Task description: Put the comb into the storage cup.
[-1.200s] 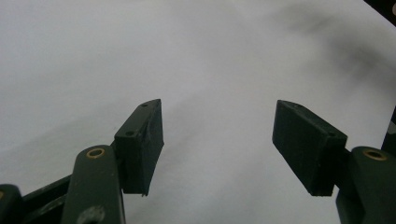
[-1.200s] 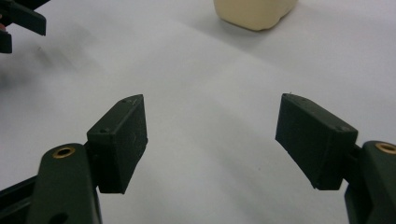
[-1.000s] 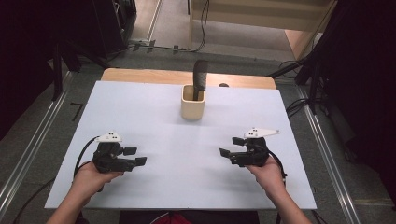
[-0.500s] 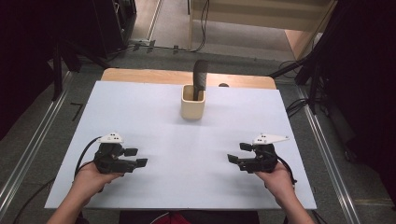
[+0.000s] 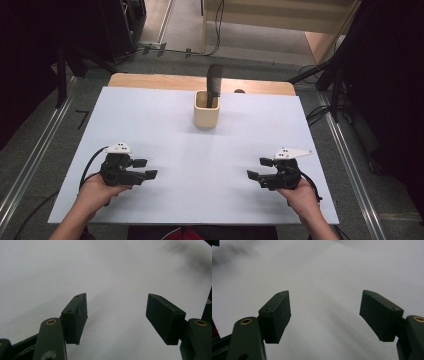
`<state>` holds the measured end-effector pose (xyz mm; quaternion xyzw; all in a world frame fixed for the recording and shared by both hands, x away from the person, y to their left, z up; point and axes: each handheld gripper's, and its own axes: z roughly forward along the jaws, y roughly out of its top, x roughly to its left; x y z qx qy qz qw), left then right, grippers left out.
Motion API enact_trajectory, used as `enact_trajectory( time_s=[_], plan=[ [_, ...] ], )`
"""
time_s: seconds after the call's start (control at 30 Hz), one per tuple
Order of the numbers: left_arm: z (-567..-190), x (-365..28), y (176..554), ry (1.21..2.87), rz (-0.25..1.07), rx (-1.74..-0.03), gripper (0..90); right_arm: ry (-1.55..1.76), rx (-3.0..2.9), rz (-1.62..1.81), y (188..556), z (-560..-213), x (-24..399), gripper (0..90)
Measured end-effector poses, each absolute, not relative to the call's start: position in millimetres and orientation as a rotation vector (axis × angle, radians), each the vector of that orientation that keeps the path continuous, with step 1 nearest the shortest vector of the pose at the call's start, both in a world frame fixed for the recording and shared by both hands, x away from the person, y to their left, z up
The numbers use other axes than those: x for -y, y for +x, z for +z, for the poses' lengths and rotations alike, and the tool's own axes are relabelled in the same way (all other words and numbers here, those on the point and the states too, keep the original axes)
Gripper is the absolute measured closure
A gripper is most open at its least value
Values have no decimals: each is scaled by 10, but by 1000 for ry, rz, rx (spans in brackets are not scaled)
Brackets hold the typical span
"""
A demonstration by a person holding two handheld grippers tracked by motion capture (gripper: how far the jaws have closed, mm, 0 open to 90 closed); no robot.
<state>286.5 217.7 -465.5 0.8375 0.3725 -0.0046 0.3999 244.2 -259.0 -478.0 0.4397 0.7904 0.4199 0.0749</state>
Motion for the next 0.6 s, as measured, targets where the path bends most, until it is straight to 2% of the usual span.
enact_trajectory(
  time_s=[0.6],
  plan=[
    [-4684, -2203, 2870, 2143, -11, -944, 350, 1327, -2393, 1233, 2461, -4808, 2591, 232]
  ],
)
